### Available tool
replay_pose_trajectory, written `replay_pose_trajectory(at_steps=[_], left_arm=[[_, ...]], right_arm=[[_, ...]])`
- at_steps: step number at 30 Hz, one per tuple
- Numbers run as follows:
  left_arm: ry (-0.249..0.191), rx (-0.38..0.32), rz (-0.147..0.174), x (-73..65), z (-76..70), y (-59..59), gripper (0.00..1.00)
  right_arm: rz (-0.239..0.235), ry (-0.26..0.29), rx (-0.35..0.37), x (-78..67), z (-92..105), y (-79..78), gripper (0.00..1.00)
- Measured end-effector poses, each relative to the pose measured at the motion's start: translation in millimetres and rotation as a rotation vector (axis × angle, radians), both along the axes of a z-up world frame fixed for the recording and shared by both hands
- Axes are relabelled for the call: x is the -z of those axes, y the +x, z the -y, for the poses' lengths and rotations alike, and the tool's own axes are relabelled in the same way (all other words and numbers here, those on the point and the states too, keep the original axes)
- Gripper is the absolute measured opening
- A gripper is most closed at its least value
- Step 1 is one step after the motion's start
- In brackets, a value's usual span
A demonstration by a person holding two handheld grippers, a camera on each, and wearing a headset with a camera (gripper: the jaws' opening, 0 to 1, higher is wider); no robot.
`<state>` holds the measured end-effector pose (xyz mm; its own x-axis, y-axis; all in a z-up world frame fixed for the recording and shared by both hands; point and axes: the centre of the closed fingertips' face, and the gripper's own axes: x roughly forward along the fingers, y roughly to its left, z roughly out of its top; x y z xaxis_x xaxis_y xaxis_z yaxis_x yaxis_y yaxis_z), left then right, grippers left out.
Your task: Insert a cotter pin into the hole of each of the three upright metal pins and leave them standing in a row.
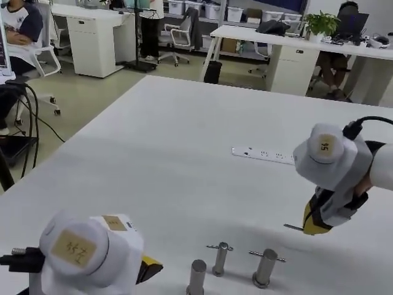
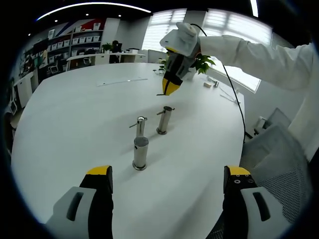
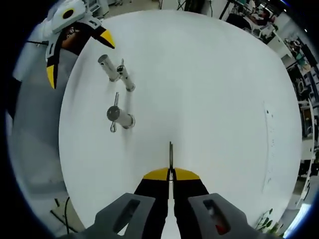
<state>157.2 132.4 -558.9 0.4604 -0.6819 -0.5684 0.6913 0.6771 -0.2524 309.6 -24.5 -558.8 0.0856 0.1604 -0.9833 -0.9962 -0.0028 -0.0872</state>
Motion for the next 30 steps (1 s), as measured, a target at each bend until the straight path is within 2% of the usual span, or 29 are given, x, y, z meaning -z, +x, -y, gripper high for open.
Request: replay_pose_trajectory(at_steps=[8,13,19,23,26,30], left_arm=[[0.005,0.009,-0.007,0.1,-0.9,-2.9,0.89],[0.002,0.004,0.000,-3.2,-2.3,-1.2,0.88],[0.002,0.000,0.010,-7.7,-4.7,1.9,0.88],[0.008,-0.005,0.012,-7.5,-7.5,4.3,0.87],[0.009,-0.012,0.012,-8.2,-9.8,6.1,0.86],[0.002,-0.010,0.016,-10.7,-10.2,6.4,0.86]], right_arm=[[0.003,0.024,-0.014,-24.5,0.0,-29.2,0.00],[-0.006,0.040,-0.078,-36.8,-9.0,-57.1,0.00],[0.003,0.050,-0.112,-46.2,-17.9,-73.4,0.00],[0.011,0.088,-0.138,-54.7,-31.5,-85.3,0.00],[0.008,0.111,-0.143,-58.0,-39.0,-93.2,0.00],[-0.008,0.116,-0.134,-56.5,-43.2,-104.4,0.00]])
